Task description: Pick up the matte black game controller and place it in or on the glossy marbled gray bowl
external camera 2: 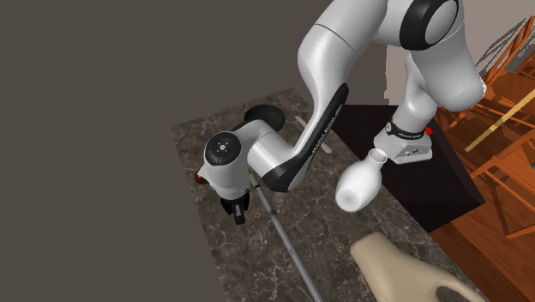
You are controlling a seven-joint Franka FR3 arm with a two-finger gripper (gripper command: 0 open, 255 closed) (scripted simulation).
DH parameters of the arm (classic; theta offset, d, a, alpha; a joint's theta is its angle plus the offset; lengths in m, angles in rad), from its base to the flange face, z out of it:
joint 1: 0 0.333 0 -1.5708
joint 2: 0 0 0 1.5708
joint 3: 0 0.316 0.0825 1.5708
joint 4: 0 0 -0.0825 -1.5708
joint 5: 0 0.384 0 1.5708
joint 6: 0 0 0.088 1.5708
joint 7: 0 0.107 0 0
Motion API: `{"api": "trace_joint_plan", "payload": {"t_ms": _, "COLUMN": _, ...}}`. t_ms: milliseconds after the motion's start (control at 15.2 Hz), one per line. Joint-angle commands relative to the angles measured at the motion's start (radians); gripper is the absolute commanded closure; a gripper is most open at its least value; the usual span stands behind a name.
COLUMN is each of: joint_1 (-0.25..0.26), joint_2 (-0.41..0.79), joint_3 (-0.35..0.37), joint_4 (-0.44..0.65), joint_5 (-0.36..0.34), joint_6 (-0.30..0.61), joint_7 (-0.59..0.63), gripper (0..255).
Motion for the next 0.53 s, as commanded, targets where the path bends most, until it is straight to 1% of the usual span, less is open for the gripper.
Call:
{"api": "trace_joint_plan", "payload": {"t_ms": 0, "joint_1": 0.0, "joint_2": 0.0, "joint_3": 0.0, "joint_4": 0.0, "joint_5": 0.0, "joint_6": 0.0, "joint_7": 0.0, "gripper": 0}}
{"api": "trace_joint_plan", "payload": {"t_ms": 66, "joint_1": 0.0, "joint_2": 0.0, "joint_3": 0.0, "joint_4": 0.0, "joint_5": 0.0, "joint_6": 0.0, "joint_7": 0.0, "gripper": 255}}
{"api": "trace_joint_plan", "payload": {"t_ms": 462, "joint_1": 0.0, "joint_2": 0.0, "joint_3": 0.0, "joint_4": 0.0, "joint_5": 0.0, "joint_6": 0.0, "joint_7": 0.0, "gripper": 255}}
